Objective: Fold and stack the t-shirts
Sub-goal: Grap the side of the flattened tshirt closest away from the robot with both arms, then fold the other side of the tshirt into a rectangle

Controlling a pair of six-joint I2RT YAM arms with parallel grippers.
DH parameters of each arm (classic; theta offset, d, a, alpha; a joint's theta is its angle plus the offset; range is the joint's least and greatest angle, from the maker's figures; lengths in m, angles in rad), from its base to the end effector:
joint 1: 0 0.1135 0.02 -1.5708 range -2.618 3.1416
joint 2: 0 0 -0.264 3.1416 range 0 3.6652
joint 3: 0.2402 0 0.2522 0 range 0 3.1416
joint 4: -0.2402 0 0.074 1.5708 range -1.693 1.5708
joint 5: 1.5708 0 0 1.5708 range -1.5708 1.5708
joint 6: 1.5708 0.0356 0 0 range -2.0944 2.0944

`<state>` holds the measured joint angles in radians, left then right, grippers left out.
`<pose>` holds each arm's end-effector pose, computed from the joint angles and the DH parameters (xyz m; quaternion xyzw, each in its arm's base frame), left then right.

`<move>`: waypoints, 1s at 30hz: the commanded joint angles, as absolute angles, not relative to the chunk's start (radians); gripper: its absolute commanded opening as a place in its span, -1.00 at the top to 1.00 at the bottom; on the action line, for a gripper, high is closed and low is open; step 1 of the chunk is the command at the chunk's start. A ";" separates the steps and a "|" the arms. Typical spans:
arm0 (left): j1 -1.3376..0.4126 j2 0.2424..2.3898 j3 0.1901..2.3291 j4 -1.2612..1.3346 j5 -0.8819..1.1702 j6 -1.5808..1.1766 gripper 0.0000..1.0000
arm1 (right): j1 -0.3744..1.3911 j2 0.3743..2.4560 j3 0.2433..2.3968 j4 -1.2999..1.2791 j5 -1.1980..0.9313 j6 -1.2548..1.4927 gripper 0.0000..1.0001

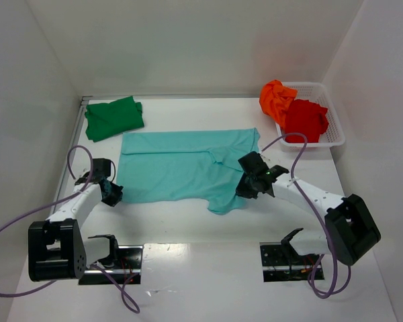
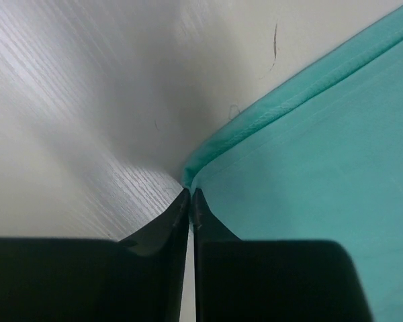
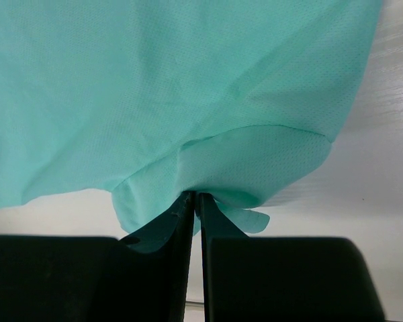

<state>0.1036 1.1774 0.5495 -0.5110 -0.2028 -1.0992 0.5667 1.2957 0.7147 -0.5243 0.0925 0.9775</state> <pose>0.1961 0.0276 0.1631 -0.5677 0.7890 -0.0149 0.2345 0.2001 0.1234 0.1855 0.2087 0.9494 0.1285 0.1965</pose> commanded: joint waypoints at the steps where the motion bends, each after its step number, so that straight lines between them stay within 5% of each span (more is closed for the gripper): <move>1: 0.109 1.199 0.543 -0.499 -0.201 -1.098 0.94 | 0.551 1.258 0.732 -0.512 0.127 0.999 0.75; 12: 0.109 1.201 0.635 -0.511 -0.192 -1.080 1.00 | 0.520 1.128 0.693 -0.561 0.147 1.040 1.00; 30: 0.109 1.245 0.816 -0.443 -0.212 -0.976 1.00 | 0.387 1.135 0.804 -0.505 0.195 0.921 1.00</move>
<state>0.1036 1.2194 0.7605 -0.4835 -0.1955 -1.0134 0.4385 1.1099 0.7139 -0.5529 0.1482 0.9894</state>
